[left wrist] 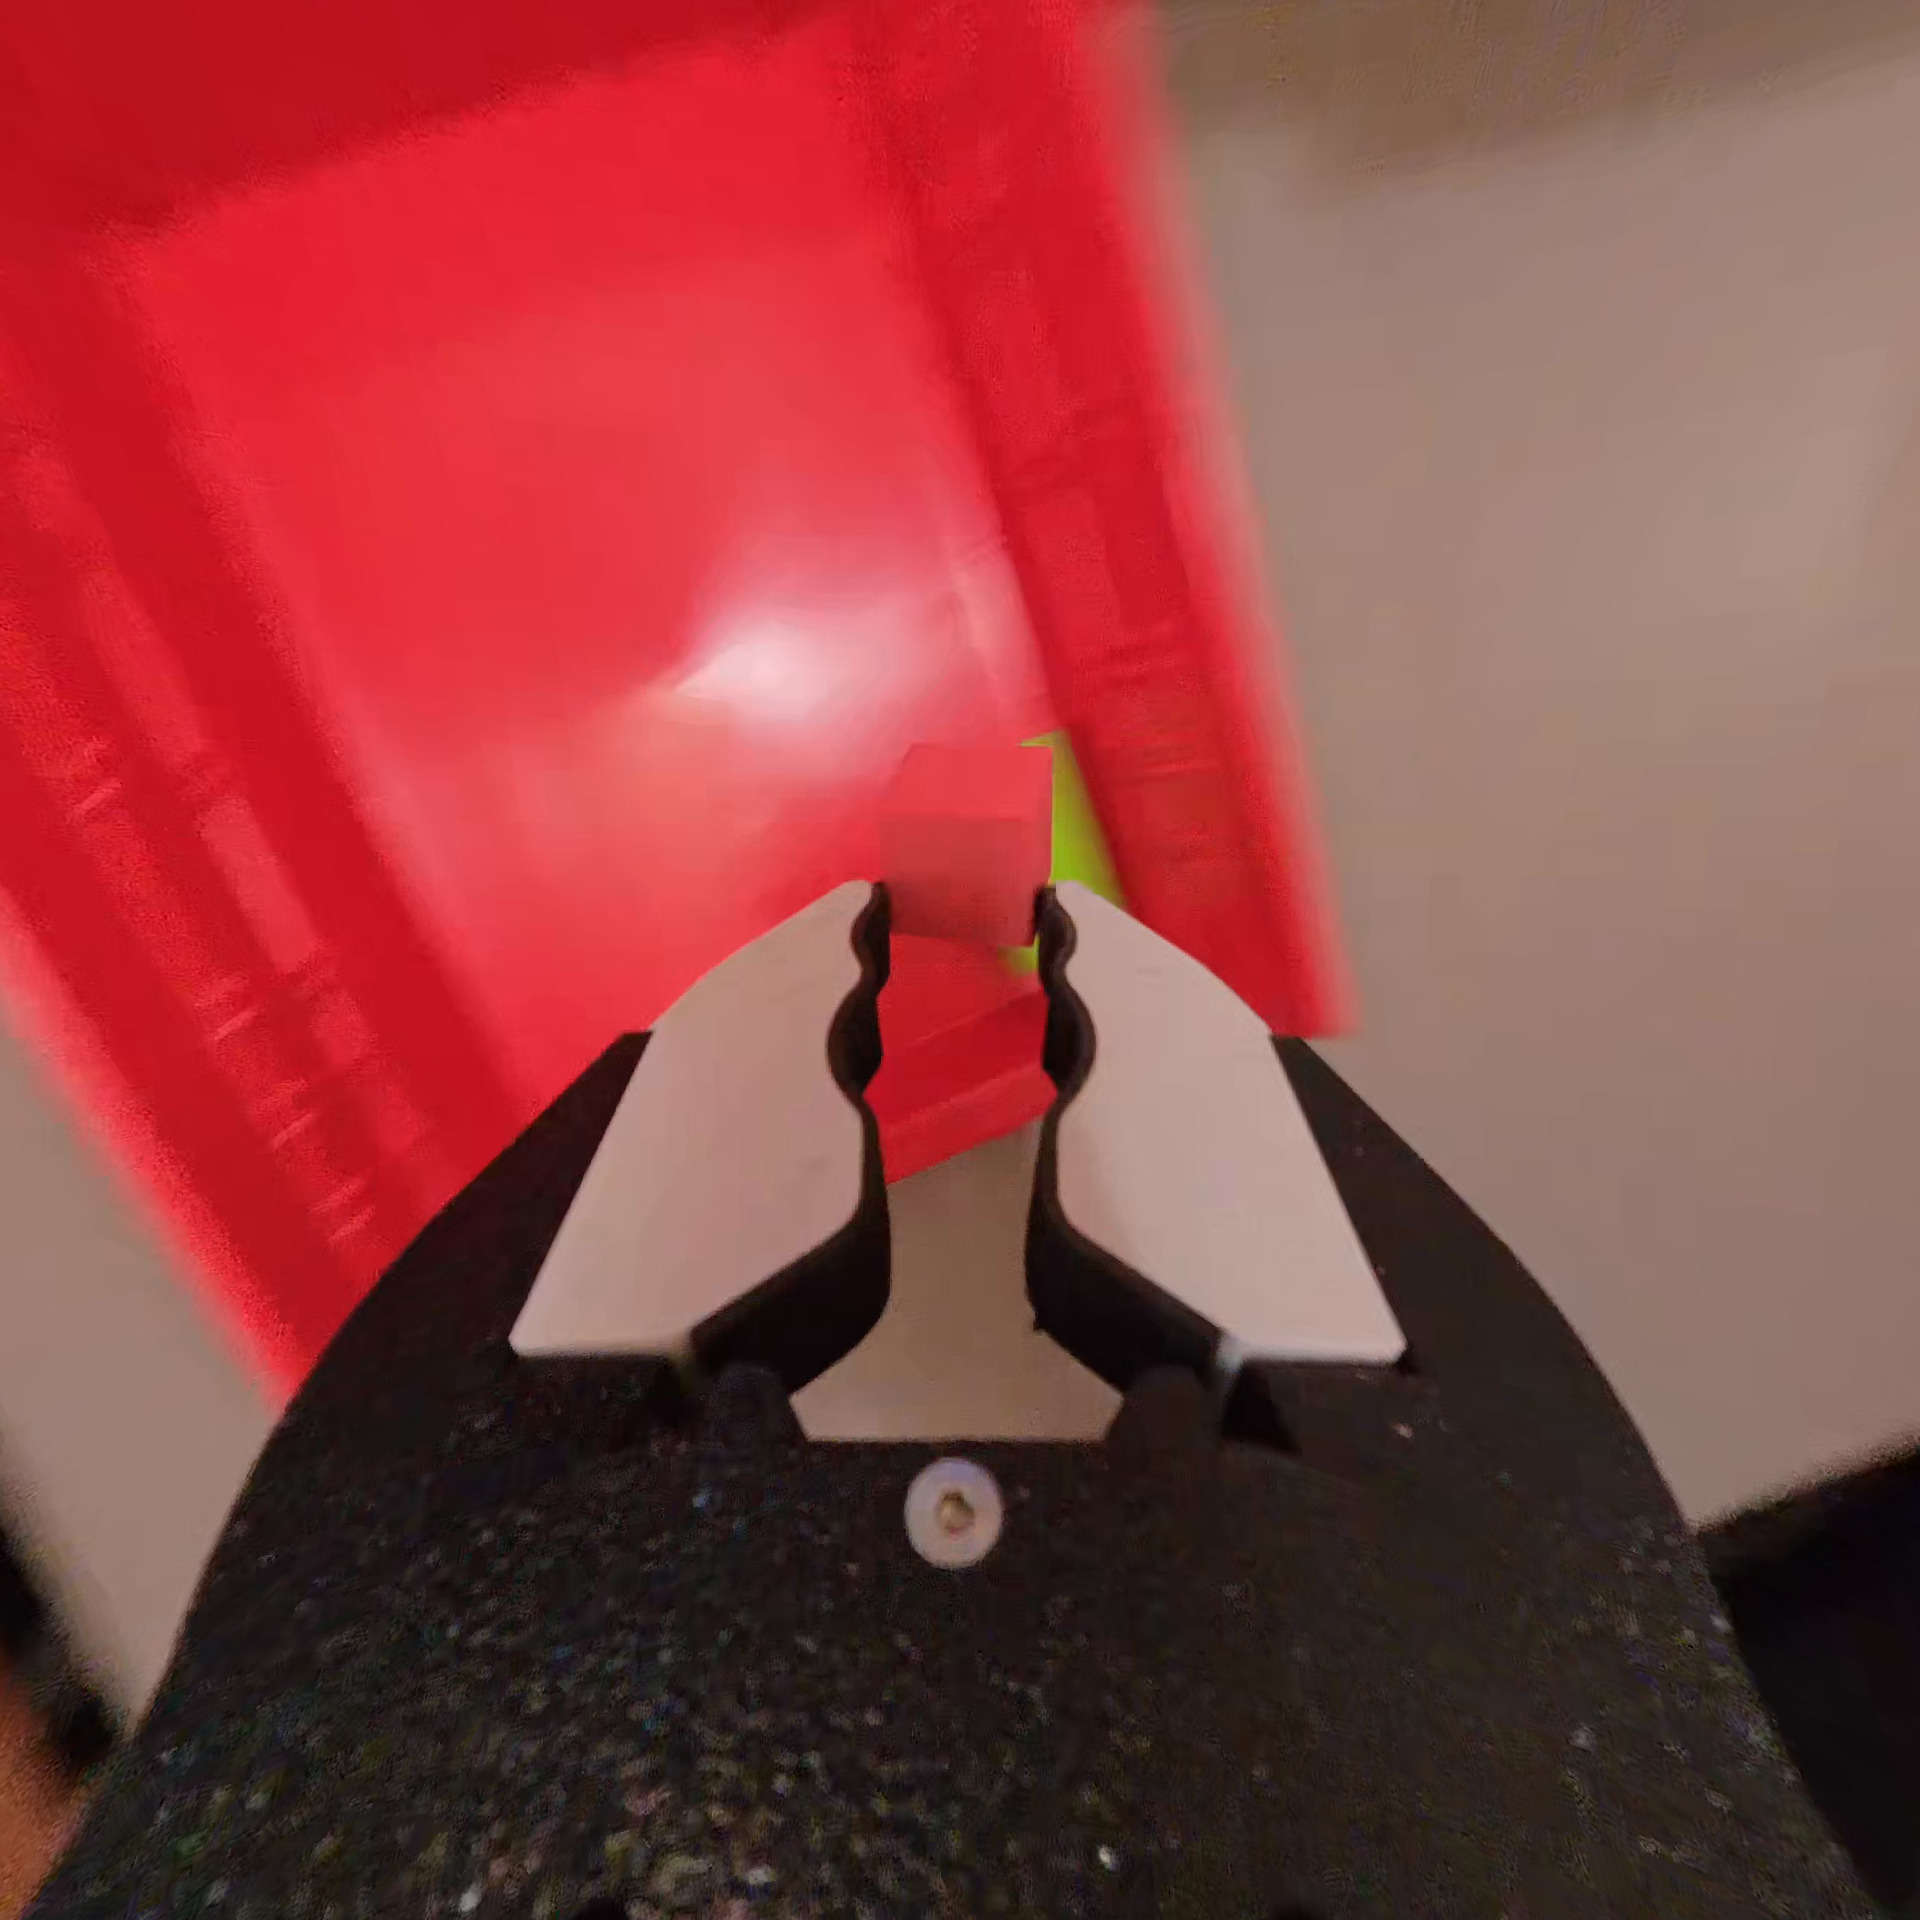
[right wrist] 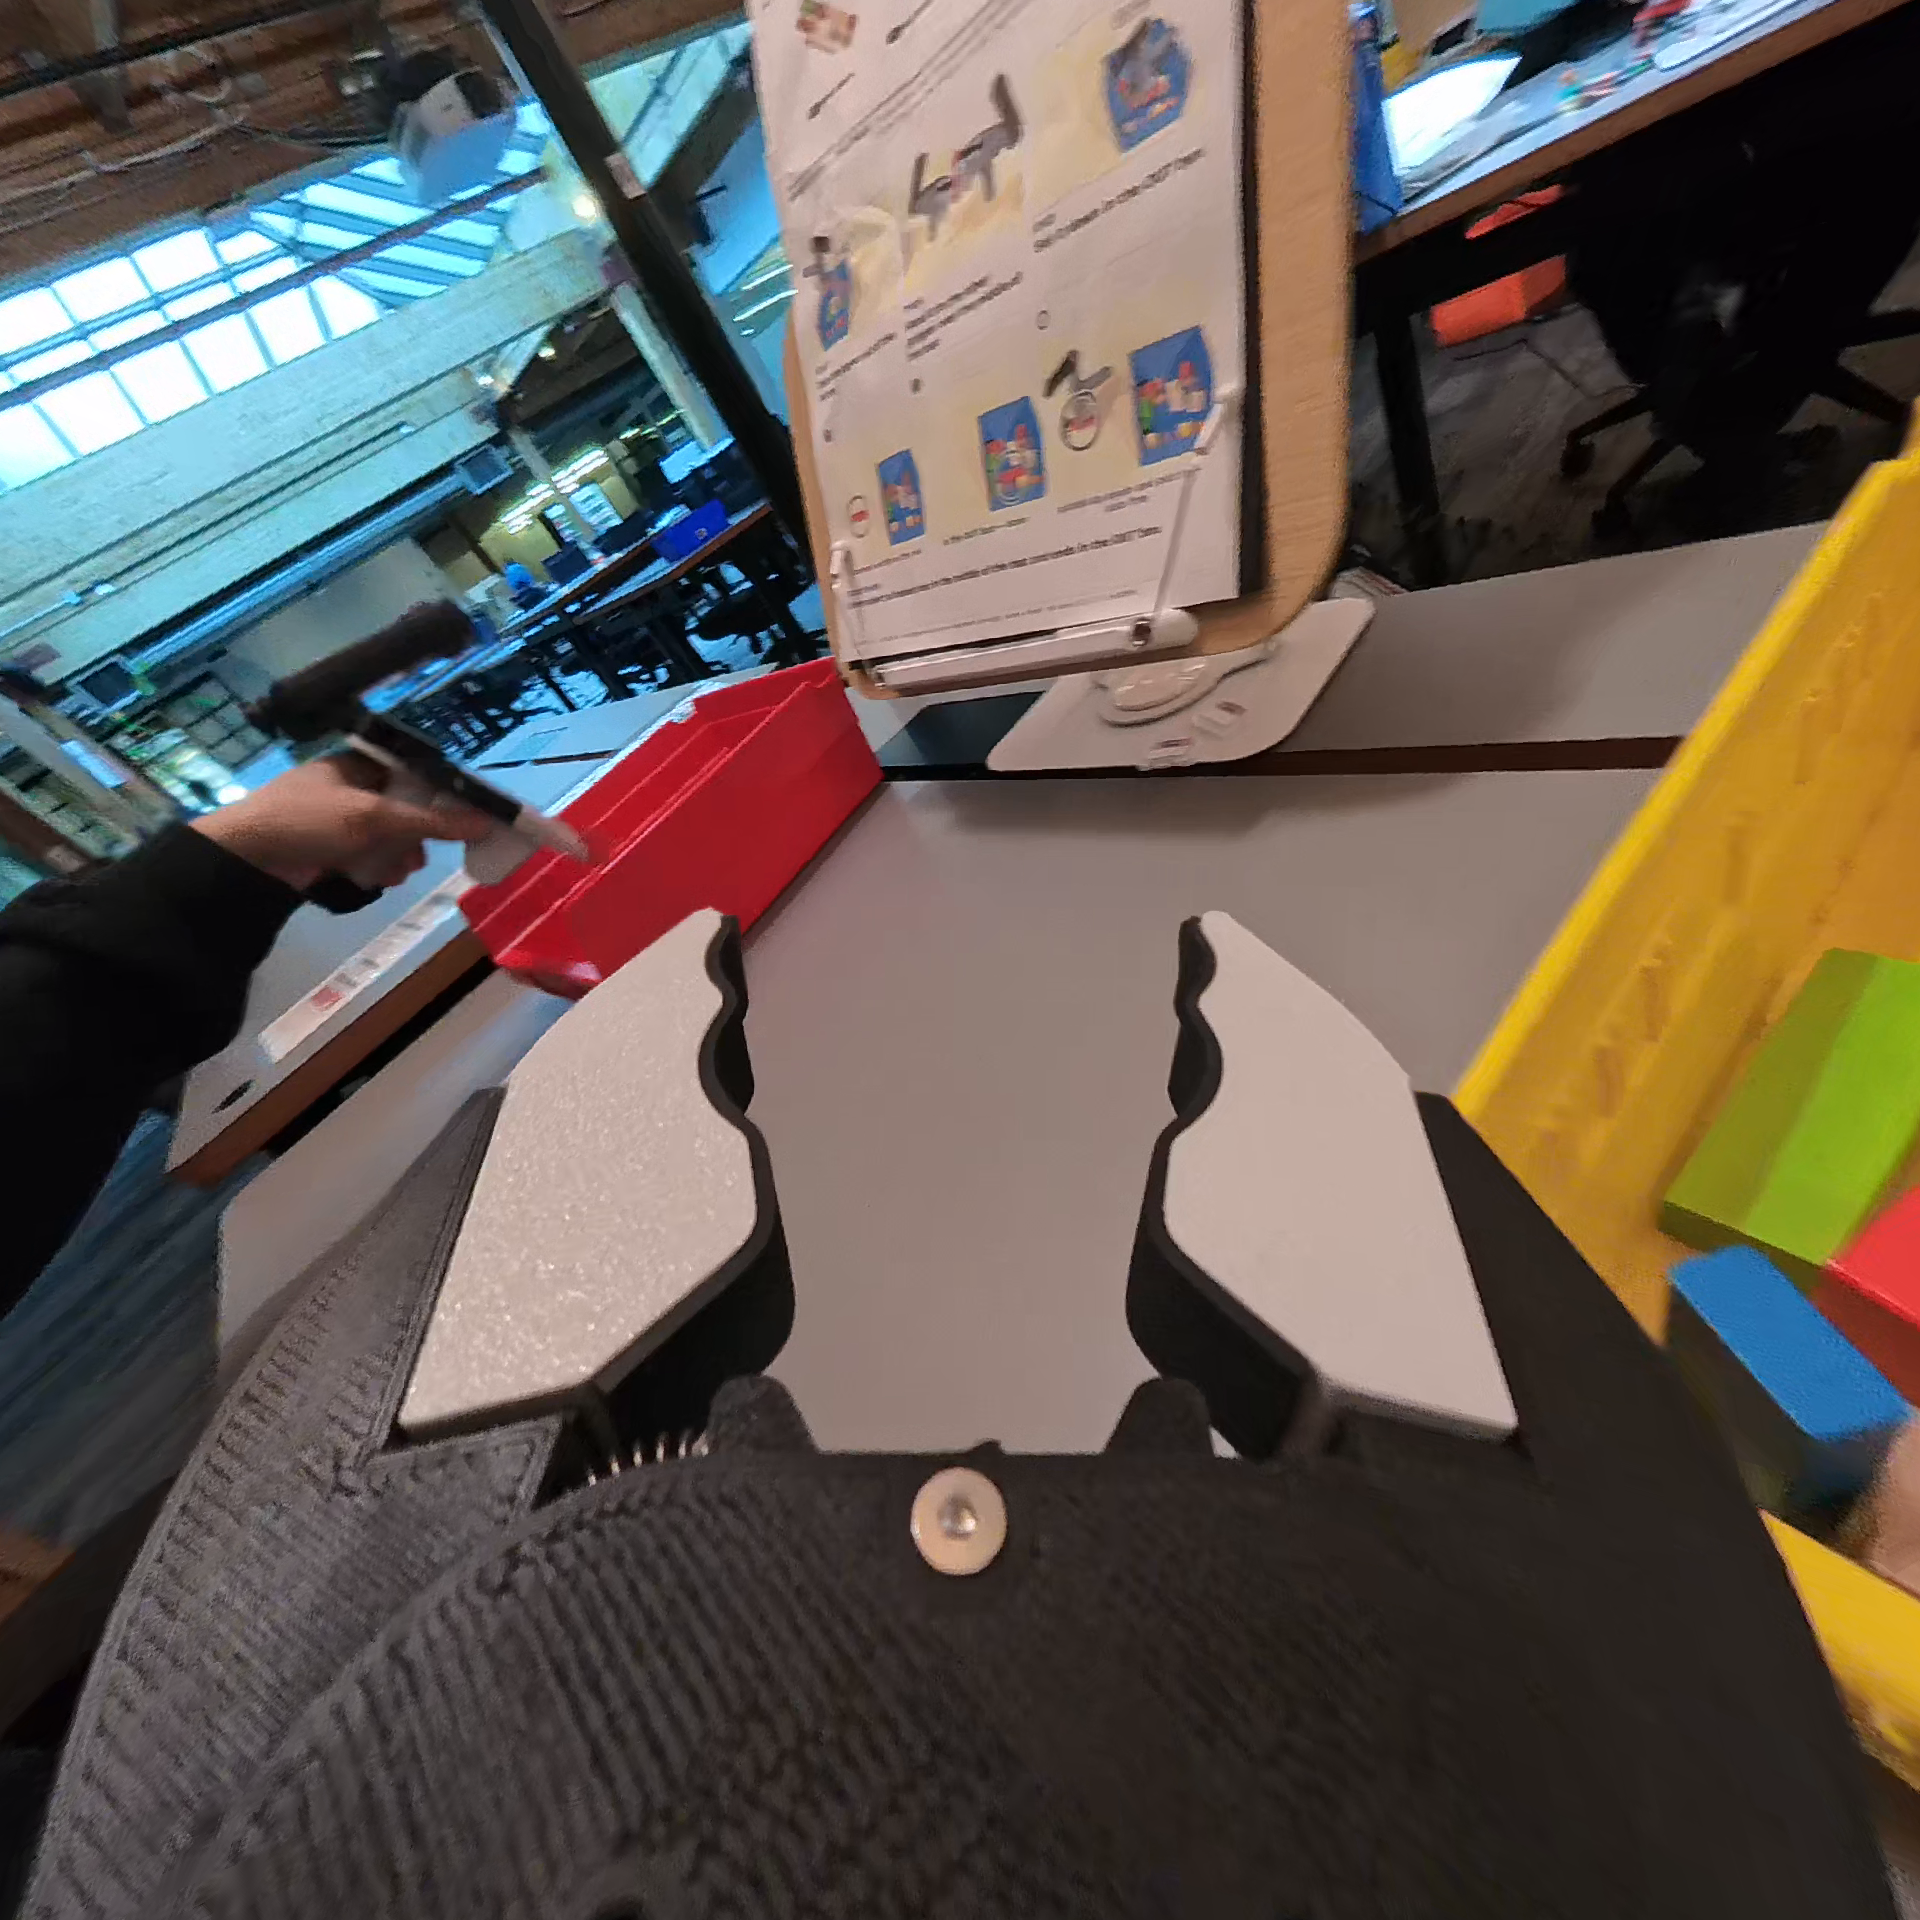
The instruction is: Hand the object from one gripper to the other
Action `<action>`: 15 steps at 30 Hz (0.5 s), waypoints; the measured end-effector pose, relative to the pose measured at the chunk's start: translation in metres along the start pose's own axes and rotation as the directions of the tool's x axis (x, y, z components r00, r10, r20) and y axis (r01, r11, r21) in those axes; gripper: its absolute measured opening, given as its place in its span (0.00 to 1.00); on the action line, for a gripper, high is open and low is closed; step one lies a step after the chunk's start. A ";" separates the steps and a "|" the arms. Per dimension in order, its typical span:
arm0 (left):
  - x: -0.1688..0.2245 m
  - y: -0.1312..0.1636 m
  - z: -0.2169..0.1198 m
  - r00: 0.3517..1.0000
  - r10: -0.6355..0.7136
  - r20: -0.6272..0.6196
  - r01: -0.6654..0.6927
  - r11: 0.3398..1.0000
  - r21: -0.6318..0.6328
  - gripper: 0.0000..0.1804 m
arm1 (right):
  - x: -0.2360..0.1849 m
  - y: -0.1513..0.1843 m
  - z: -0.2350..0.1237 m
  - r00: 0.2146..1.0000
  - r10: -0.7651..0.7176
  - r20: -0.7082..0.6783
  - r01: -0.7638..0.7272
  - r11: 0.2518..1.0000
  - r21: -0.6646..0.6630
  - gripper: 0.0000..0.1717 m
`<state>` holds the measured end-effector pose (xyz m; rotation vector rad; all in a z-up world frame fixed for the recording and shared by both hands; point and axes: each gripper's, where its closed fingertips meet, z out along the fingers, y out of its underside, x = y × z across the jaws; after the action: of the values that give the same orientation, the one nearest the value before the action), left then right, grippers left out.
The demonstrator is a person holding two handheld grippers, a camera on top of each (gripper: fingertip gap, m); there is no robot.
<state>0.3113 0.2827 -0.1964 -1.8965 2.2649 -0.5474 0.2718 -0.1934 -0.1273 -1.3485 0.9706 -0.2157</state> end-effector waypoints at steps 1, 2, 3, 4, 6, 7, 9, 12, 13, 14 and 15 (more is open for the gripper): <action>0.031 -0.012 -0.012 0.991 0.046 -0.123 -0.034 0.995 0.095 0.14 | -0.007 0.001 0.003 0.999 -0.002 0.033 0.002 1.000 -0.004 0.46; 0.061 -0.020 -0.026 0.967 0.112 -0.227 -0.070 0.980 0.186 0.14 | -0.014 0.002 0.006 0.998 -0.001 0.068 0.002 1.000 -0.005 0.45; 0.089 -0.025 -0.040 0.936 0.189 -0.297 -0.107 0.957 0.270 0.14 | -0.022 0.002 0.009 0.994 0.000 0.109 0.000 1.000 -0.003 0.44; 0.115 -0.026 -0.052 0.902 0.267 -0.340 -0.145 0.928 0.343 0.14 | -0.033 0.003 0.012 0.987 0.001 0.161 -0.001 1.000 0.003 0.43; 0.165 -0.023 -0.071 0.818 0.419 -0.394 -0.212 0.856 0.471 0.15 | -0.057 0.002 0.018 0.963 0.008 0.271 -0.014 1.000 0.021 0.40; 0.190 -0.019 -0.079 0.766 0.487 -0.420 -0.232 0.818 0.526 0.15 | -0.071 0.003 0.021 0.944 0.015 0.329 -0.026 0.999 0.029 0.40; 0.238 -0.006 -0.090 0.653 0.600 -0.462 -0.251 0.747 0.615 0.15 | -0.097 0.005 0.025 0.895 0.052 0.442 -0.070 0.997 0.025 0.40; 0.291 0.015 -0.091 0.524 0.697 -0.490 -0.275 0.683 0.677 0.15 | -0.132 0.012 0.029 0.820 0.082 0.567 -0.094 0.996 -0.009 0.36; 0.304 0.021 -0.090 0.488 0.719 -0.495 -0.282 0.666 0.690 0.15 | -0.141 0.015 0.029 0.803 0.070 0.591 -0.072 0.997 -0.019 0.33; 0.316 0.026 -0.090 0.458 0.740 -0.493 -0.288 0.648 0.705 0.15 | -0.148 0.019 0.030 0.794 0.049 0.606 -0.042 0.999 -0.025 0.31; 0.327 0.031 -0.089 0.431 0.756 -0.493 -0.294 0.634 0.715 0.15 | -0.152 0.022 0.031 0.794 0.024 0.607 -0.010 1.000 -0.026 0.31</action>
<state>0.1885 -0.0136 -0.0839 -0.5183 2.5205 -1.9014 0.1917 -0.0677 -0.0792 -1.3046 0.4334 0.2426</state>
